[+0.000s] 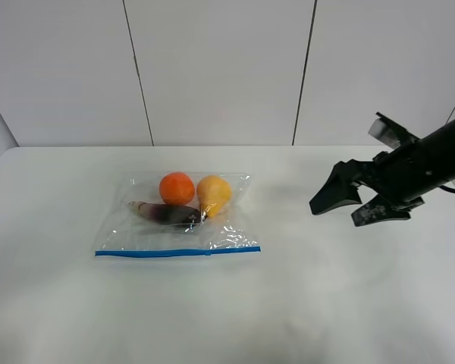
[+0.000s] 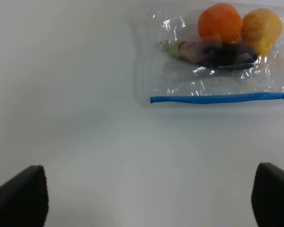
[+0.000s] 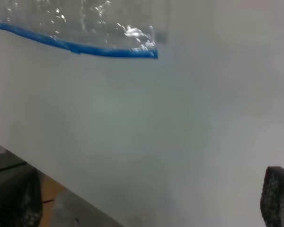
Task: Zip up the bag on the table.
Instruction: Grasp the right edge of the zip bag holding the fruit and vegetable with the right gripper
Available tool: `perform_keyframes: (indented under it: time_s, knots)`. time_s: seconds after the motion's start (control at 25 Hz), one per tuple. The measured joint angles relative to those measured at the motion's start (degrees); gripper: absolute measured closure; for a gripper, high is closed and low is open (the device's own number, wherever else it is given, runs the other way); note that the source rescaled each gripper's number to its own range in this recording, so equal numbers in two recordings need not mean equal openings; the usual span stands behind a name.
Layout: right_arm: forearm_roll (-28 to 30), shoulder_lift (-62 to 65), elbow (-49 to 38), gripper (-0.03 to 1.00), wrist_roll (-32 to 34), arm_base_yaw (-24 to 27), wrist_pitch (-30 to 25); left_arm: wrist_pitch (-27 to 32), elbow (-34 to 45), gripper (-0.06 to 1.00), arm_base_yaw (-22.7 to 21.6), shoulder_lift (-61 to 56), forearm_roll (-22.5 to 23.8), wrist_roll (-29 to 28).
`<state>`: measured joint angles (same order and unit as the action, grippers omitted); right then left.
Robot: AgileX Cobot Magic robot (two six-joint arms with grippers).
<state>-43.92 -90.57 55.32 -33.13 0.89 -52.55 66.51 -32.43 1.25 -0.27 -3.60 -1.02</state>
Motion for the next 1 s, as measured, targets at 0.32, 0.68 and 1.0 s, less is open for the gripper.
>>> perform_keyframes:
  time_s: [0.32,0.68,1.0]
  knots:
    - [-13.21,-18.17,7.01,-0.03,-12.42,-0.09,-0.12,0.00,0.00,-0.04,0.00,0.00,0.00,0.00]
    - [-15.46,-28.75,12.94,-0.01,-16.44,-8.81,0.24,0.06,0.00,-0.04,0.00,0.00,0.00,0.00]
    - [-15.63,-31.36,13.37,-0.01,-18.23,-11.82,2.30,0.06,0.00,-0.04,0.00,0.00,0.00,0.00]
